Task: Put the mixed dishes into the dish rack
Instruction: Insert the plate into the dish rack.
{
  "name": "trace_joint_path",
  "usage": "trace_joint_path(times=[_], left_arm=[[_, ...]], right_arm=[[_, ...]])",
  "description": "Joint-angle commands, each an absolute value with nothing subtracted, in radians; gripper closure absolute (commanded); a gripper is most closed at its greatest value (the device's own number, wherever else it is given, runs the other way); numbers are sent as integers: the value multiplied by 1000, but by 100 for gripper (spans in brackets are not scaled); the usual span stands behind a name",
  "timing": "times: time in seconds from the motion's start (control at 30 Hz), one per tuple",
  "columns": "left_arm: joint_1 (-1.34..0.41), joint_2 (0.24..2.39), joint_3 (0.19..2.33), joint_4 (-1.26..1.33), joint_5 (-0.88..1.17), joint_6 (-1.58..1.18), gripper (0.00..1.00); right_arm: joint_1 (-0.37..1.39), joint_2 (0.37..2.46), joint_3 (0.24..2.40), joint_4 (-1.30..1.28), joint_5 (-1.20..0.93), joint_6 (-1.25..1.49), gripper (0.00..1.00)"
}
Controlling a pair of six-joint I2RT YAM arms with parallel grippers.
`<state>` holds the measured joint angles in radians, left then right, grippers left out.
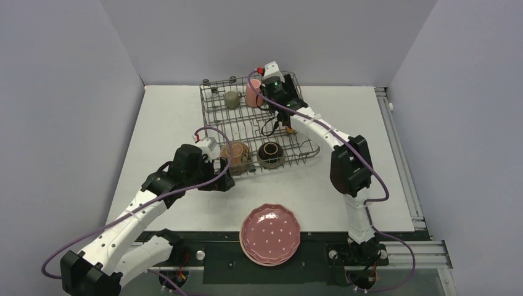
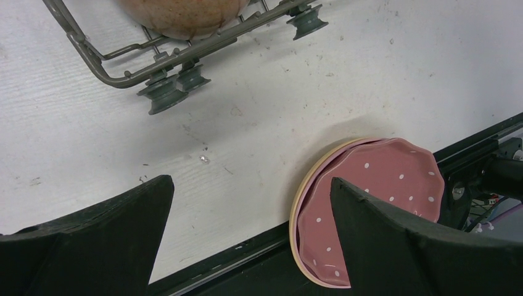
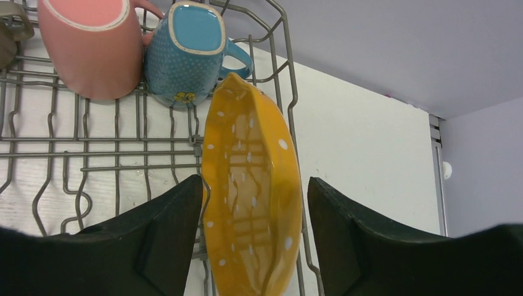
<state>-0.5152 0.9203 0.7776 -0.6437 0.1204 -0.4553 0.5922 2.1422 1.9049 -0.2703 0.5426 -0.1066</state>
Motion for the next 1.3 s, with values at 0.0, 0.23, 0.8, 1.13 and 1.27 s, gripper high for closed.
trace_joint_path(times=[0.0, 0.23, 0.8, 1.13, 1.27], left_arm=[[-519, 914, 778, -608, 166, -466, 4], [-631, 898, 735, -607, 94, -574, 4], [-1047, 924, 515, -410, -50, -926, 6], [-1199, 992, 439, -329, -134, -1055, 26], [-1225, 1020, 431, -319, -158, -1076, 32]], right_arm=[[620, 1951, 1859, -257, 558, -70, 41], [689, 1661, 1555, -257, 539, 62, 39], [831, 928, 790, -510, 62, 520, 51], [881, 713, 547, -532, -88, 701, 56], [921, 729, 474, -491, -92, 751, 60]])
